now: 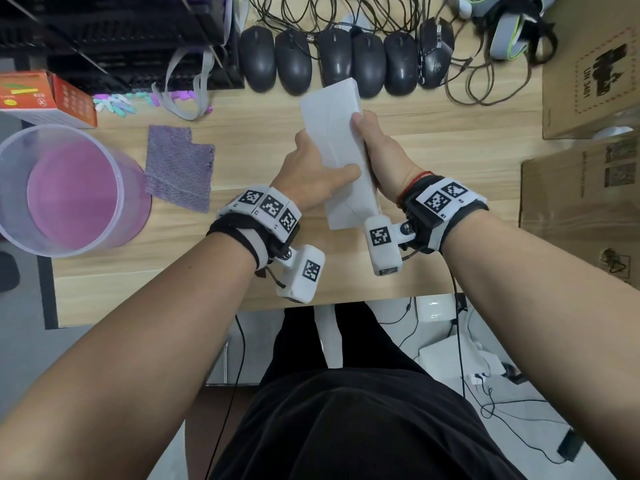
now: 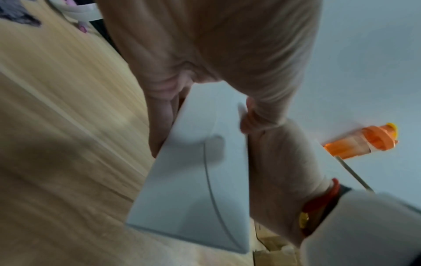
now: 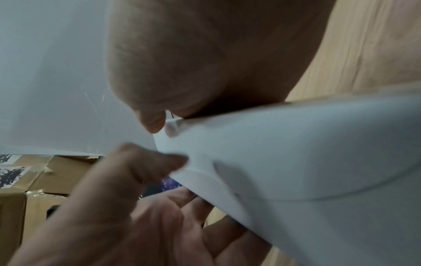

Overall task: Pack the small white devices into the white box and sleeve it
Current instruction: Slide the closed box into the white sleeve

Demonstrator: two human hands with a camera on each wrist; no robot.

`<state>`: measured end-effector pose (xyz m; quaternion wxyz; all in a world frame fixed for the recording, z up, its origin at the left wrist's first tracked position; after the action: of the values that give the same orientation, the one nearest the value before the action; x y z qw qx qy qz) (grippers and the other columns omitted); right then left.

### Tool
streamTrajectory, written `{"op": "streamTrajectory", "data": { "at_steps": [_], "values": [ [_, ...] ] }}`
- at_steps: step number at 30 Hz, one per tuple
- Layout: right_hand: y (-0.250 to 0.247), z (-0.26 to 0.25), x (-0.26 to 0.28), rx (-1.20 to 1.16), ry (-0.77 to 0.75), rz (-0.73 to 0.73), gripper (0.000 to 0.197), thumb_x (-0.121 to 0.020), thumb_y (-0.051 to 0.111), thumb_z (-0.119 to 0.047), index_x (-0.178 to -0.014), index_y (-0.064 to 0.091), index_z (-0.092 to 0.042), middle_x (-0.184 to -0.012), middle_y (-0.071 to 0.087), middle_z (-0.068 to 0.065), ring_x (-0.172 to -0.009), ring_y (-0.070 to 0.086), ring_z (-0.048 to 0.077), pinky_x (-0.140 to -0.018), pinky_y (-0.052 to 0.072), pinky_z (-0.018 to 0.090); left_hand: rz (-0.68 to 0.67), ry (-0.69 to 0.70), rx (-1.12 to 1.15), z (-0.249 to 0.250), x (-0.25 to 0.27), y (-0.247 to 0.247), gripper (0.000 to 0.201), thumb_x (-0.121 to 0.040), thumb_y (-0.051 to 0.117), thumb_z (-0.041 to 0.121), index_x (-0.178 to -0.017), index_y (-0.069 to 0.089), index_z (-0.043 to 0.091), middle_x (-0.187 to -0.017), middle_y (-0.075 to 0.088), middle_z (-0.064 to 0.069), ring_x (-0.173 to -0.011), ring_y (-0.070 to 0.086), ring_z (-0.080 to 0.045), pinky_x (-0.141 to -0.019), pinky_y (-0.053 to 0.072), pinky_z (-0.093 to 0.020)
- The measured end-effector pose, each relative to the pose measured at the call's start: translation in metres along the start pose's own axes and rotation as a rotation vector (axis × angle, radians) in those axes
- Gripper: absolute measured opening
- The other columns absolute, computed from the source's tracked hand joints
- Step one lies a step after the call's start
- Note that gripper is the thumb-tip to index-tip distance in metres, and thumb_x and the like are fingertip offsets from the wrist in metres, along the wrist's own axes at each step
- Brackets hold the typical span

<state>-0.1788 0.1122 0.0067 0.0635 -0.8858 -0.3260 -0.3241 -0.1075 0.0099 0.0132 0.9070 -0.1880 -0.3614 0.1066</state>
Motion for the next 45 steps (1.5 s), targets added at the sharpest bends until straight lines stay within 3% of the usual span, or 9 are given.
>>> {"op": "streamTrajectory", "data": {
  "at_steps": [3,6,10,16,20,25,29,37,45],
  "values": [
    [0.007,0.014,0.000,-0.192,0.135,-0.079,0.061,-0.102,0.030,-0.052,-0.140,0.050,-0.008,-0.128,0.065,0.016,-0.117,0.064,0.029,-0.101,0.051,0.042,-0.007,-0.009,0.064,-0.005,-0.001,-0.001,0.105,-0.065,0.084,0.062,-0.139,0.032,0.008,-0.120,0.051,0.005,-0.107,0.053,-0.014,-0.086,0.048,-0.030],
    [0.006,0.027,0.005,-0.293,0.251,-0.135,0.054,-0.104,0.035,-0.047,-0.142,0.050,-0.012,-0.132,0.063,0.018,-0.116,0.064,0.033,-0.094,0.054,0.045,-0.062,-0.067,0.239,-0.020,-0.004,0.007,0.111,-0.051,0.090,0.068,-0.134,0.042,0.011,-0.123,0.064,0.003,-0.109,0.064,-0.014,-0.091,0.056,-0.042],
    [0.006,0.033,0.016,-0.185,0.256,-0.283,0.044,-0.104,0.041,-0.042,-0.135,0.054,-0.014,-0.114,0.072,0.009,-0.098,0.071,0.026,-0.081,0.059,0.038,-0.131,-0.119,0.493,-0.026,0.003,0.015,0.106,-0.055,0.093,0.038,-0.137,0.030,0.018,-0.128,0.059,-0.005,-0.114,0.065,-0.022,-0.082,0.061,-0.047],
    [0.005,0.025,0.010,0.072,0.117,-0.443,0.056,-0.092,0.064,-0.032,-0.143,0.047,-0.016,-0.133,0.064,0.008,-0.119,0.063,0.025,-0.096,0.051,0.037,-0.208,-0.146,0.696,-0.035,0.006,0.015,0.090,-0.067,0.086,0.007,-0.140,0.035,0.019,-0.128,0.063,-0.009,-0.112,0.069,-0.027,-0.083,0.060,-0.043],
    [-0.010,0.019,0.000,0.308,0.083,-0.254,0.047,-0.083,0.079,-0.024,-0.127,0.063,-0.021,-0.105,0.070,-0.005,-0.090,0.068,0.007,-0.072,0.051,0.016,-0.188,-0.109,0.418,-0.043,-0.005,0.001,0.101,-0.067,0.091,0.011,-0.147,0.031,0.023,-0.134,0.054,-0.005,-0.119,0.063,-0.022,-0.089,0.059,-0.043],
    [-0.025,0.023,-0.023,1.087,-0.138,0.012,0.082,-0.052,0.089,-0.045,-0.123,0.054,-0.023,-0.115,0.057,-0.001,-0.102,0.055,0.020,-0.086,0.049,0.038,0.079,0.153,-0.110,-0.039,-0.020,-0.035,0.127,-0.058,0.097,0.020,-0.155,0.015,0.022,-0.149,0.031,-0.009,-0.136,0.038,-0.021,-0.112,0.035,-0.033],
    [-0.007,0.040,-0.030,1.386,-0.249,-0.028,0.086,-0.057,0.086,-0.045,-0.131,0.048,-0.022,-0.122,0.052,0.001,-0.111,0.049,0.027,-0.088,0.039,0.043,-0.013,0.234,-0.560,-0.036,-0.027,-0.014,0.121,-0.057,0.097,0.029,-0.155,0.026,0.031,-0.151,0.032,0.002,-0.136,0.034,-0.025,-0.098,0.048,-0.050],
    [-0.026,0.055,-0.031,1.467,-0.269,0.037,0.088,-0.057,0.082,-0.041,-0.135,0.045,-0.029,-0.126,0.049,0.000,-0.114,0.046,0.028,-0.093,0.034,0.046,-0.041,0.217,-0.771,-0.054,-0.040,0.000,0.089,-0.059,0.092,0.035,-0.135,0.046,0.027,-0.132,0.043,0.006,-0.123,0.039,-0.021,-0.067,0.045,-0.039],
    [-0.047,0.049,-0.032,1.414,-0.201,0.048,0.084,-0.056,0.085,-0.036,-0.130,0.048,-0.022,-0.125,0.048,0.004,-0.112,0.045,0.030,-0.084,0.047,0.043,-0.048,0.196,-0.754,-0.056,-0.046,-0.004,0.089,-0.057,0.094,0.033,-0.133,0.049,0.025,-0.131,0.045,0.004,-0.121,0.039,-0.022,-0.077,0.052,-0.043]
  ]
}}
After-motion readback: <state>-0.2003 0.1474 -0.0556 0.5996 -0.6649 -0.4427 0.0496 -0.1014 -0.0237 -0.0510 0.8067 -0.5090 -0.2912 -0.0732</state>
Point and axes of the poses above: each hand's wrist, its own x-axis away from the middle knuckle, its own y-axis out of the palm, z = x × y, the point moved 7 cm from there along -x, towards the middle knuckle
